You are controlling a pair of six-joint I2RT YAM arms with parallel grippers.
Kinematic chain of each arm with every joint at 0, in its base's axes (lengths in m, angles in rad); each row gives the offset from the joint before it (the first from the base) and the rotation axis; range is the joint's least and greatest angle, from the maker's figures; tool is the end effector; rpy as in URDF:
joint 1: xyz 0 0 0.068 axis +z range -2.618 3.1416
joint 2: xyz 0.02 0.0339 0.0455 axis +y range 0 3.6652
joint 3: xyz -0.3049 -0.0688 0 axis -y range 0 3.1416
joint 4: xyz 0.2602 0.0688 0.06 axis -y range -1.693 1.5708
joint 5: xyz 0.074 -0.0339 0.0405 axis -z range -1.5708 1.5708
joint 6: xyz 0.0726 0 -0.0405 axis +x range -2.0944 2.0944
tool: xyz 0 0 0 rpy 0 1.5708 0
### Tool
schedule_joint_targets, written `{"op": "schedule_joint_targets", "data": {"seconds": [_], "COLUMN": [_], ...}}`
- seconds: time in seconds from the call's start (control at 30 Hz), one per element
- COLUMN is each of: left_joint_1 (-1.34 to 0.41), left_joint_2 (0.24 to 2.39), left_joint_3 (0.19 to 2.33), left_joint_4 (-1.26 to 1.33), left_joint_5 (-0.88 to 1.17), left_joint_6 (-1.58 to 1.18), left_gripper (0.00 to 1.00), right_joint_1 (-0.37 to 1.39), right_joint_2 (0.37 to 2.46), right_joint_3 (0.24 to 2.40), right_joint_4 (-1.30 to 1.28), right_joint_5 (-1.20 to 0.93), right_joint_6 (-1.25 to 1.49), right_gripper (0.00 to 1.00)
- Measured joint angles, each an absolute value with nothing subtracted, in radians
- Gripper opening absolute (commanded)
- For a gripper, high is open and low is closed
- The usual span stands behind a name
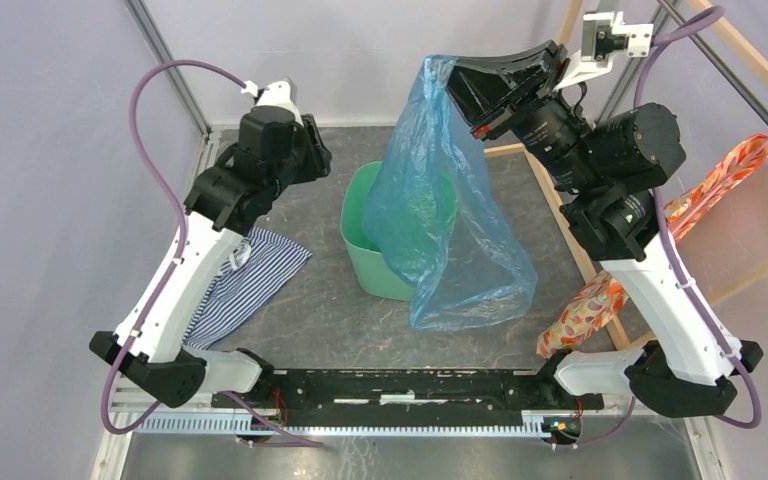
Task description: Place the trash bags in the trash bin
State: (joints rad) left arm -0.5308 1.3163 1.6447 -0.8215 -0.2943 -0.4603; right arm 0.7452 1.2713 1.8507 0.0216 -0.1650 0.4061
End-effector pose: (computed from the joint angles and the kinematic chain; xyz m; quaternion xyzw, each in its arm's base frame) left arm 0.2664 -0.1320 0.4814 -0.0453 0.8511 -0.1307 0.5064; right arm 0.1646 0.1681 0.6798 -0.1502 0.4456 0.5122 0.7187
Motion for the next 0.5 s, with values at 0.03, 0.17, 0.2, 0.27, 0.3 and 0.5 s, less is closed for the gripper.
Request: {"op": "schedule_joint_targets", "data": {"seconds": [0.03,0.17,0.2,0.27,0.3,0.5], "left_joint_1": [-0.525,-0.513,-0.513,-0.513,-0.513,-0.513], "left_joint_2": [1.315,1.317,1.318,1.327,1.336,1.394], "left_joint_3": [1.666,1.731,1.742,1.753,1.754,1.741], "left_joint_4": [-0.821,-0.801,-0.791,-0.767,-0.746,-0.682], "left_joint_5": [-0.296,-0.265,-0.249,-0.199,-0.162,-0.004], "left_joint_6": [-0.460,-0.460,-0.461,-0.465,-0.473,-0.508], "left_gripper": [0.50,0.52,0.52,0.52,0.52,0.52], "right_joint_1": [0.746,0.745,0.745,0.745,0.745,0.743], "right_joint_2": [1.274,1.274,1.277,1.291,1.305,1.393], "right_joint_3": [1.848,1.823,1.822,1.825,1.836,1.885], "right_joint_4": [0.023,0.039,0.044,0.062,0.069,0.081], "right_joint_5": [-0.182,-0.250,-0.271,-0.324,-0.355,-0.484], "right_joint_6": [0.413,0.420,0.420,0.420,0.420,0.413], "right_gripper": [0.00,0.00,0.00,0.00,0.00,0.00]}}
